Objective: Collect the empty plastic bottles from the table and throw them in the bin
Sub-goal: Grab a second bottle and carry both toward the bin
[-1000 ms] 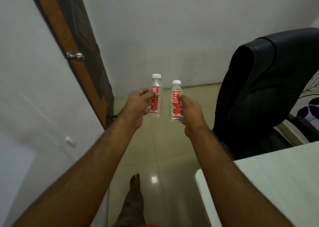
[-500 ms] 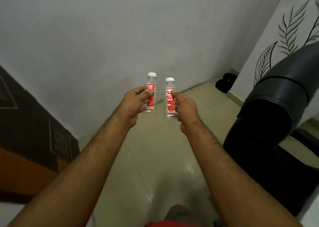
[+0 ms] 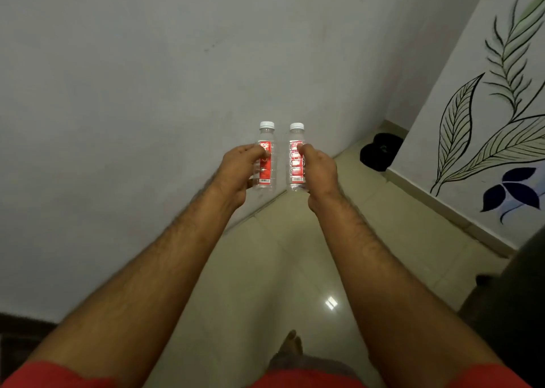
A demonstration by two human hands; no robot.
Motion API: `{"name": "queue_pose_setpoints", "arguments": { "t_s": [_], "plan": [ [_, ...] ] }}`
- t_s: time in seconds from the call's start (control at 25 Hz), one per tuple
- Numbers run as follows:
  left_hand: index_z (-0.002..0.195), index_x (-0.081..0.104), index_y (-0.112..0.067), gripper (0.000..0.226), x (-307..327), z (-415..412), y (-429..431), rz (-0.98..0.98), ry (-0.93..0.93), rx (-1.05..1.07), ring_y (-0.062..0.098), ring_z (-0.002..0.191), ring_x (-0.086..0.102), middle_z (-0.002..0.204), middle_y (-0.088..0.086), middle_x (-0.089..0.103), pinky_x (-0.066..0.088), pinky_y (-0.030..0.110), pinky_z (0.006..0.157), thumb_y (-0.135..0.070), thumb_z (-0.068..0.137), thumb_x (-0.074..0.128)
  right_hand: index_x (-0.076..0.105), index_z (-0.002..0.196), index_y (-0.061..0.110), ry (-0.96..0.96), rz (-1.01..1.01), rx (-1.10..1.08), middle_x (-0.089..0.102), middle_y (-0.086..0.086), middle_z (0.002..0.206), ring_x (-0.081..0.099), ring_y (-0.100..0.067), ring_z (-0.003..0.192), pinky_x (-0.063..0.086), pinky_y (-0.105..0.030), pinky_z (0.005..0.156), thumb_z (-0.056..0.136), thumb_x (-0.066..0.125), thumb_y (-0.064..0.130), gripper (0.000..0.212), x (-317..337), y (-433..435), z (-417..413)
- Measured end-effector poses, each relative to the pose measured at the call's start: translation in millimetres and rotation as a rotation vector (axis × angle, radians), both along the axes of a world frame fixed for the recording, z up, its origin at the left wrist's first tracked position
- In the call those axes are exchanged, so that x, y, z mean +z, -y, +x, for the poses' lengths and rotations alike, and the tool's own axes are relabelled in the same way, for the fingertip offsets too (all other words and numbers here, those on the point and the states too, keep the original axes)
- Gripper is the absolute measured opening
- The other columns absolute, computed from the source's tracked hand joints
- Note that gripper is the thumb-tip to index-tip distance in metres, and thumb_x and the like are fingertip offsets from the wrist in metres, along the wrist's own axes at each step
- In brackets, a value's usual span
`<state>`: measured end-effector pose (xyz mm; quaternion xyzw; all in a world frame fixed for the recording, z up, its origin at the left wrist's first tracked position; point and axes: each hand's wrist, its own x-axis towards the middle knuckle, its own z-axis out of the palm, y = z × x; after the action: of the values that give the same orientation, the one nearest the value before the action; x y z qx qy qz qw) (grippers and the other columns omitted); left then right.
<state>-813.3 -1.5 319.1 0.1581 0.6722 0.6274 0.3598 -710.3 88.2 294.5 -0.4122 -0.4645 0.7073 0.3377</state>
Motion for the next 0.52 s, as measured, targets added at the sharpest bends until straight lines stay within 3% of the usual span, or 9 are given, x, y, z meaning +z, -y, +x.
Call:
{"name": "queue_pose_setpoints", "arguments": {
  "t_s": [0.24, 0.36, 0.52],
  "plan": [
    [0.095, 0.068, -0.021, 0.014, 5, -68, -178, 0.024, 0.004, -0.144, 0.017, 0.079, 0.063, 0.084, -0.001, 0.068, 0.053, 0.033, 0.071, -0.015, 0.087, 0.058, 0.064, 0.086, 0.011, 0.079, 0.042, -0.078, 0.063, -0.001, 0.07, 0.06, -0.011, 0.056, 0.049, -0.018, 0.047, 0.096, 0.054, 0.025, 0.02, 10, -159, -54],
    [0.092, 0.067, -0.02, 0.014, -6, -94, -273, 0.044, 0.021, -0.239, 0.014, 0.072, 0.059, 0.078, -0.003, 0.064, 0.049, 0.029, 0.066, -0.015, 0.087, 0.056, 0.061, 0.082, 0.011, 0.078, 0.032, -0.186, 0.059, -0.004, 0.071, 0.056, -0.013, 0.058, 0.045, -0.018, 0.047, 0.096, 0.053, 0.024, 0.02, -4, -247, -76],
    [0.086, 0.064, -0.02, 0.013, -22, -134, -402, 0.029, 0.039, -0.36, 0.013, 0.071, 0.059, 0.078, -0.001, 0.063, 0.049, 0.029, 0.064, -0.014, 0.088, 0.053, 0.065, 0.088, 0.015, 0.075, -0.013, -0.273, 0.065, -0.003, 0.078, 0.063, -0.013, 0.066, 0.052, -0.027, 0.06, 0.095, 0.054, 0.033, 0.022, -24, -361, -111]
  ]
}}
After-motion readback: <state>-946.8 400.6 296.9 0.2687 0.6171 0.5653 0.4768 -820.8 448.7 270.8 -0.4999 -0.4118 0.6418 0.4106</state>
